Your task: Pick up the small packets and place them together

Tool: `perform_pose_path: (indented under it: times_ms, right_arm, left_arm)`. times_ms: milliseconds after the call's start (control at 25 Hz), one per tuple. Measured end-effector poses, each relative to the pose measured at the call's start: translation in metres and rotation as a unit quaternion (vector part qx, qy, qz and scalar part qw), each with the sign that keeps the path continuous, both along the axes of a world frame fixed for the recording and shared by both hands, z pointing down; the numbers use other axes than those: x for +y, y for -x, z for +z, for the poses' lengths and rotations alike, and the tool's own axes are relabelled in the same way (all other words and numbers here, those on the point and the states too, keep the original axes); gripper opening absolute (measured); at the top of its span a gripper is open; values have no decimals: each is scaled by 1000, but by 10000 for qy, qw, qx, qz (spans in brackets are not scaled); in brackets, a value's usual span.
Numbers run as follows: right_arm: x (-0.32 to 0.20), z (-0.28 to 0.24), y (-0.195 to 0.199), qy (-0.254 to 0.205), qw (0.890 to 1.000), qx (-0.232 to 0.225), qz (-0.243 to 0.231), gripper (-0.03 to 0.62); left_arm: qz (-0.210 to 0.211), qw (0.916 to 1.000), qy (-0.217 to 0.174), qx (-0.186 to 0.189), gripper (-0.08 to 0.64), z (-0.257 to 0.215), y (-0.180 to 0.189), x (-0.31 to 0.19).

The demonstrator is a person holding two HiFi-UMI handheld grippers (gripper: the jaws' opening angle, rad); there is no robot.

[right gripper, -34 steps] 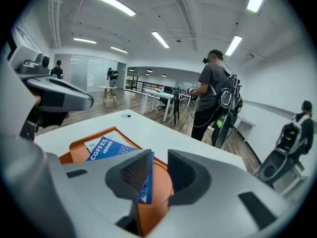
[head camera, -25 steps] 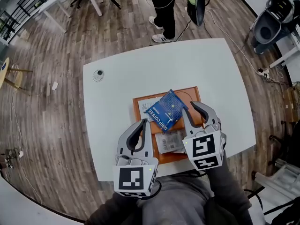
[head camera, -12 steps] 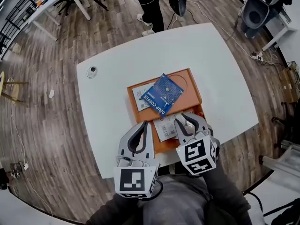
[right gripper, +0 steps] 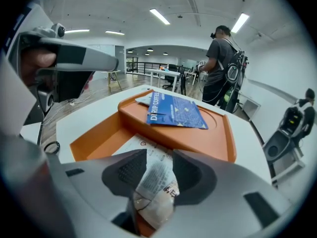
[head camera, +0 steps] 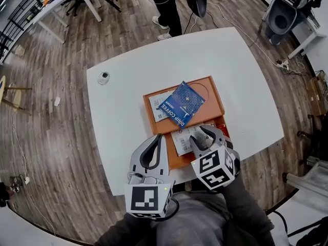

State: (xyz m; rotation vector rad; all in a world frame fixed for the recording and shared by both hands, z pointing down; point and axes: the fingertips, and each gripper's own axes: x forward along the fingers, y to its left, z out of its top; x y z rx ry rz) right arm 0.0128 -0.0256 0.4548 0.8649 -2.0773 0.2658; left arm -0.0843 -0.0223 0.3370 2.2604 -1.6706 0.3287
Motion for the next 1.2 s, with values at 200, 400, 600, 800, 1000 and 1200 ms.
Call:
perform_pose_path:
  times_ms: [200, 400, 600, 800, 1000, 1200]
  right_arm:
    - [2, 18, 8, 393, 9988, 140, -240, 243]
    - [2, 34, 13, 748, 9959, 295, -405, 284]
    - [-2, 38, 13, 1035, 9934, 213, -444, 284]
    - [1, 39, 15, 924, 9933, 377, -577, 238]
    - [6, 35, 21, 702, 9937, 509, -704, 119]
    - [13, 26, 23, 605, 9953, 403, -633, 72]
  left_arm:
    - [-87, 9999, 75, 64, -3, 5, 8, -8]
    - [-134, 9998, 136, 114, -3, 9, 15, -17]
    - [-199, 9995, 180, 137, -3, 16, 25, -26]
    - [-157, 9996, 199, 156, -3, 19, 23, -27]
    - [-142, 9996, 197, 126, -3, 17, 25, -22]
    - [-132, 9998, 106, 102, -3, 9, 29, -14]
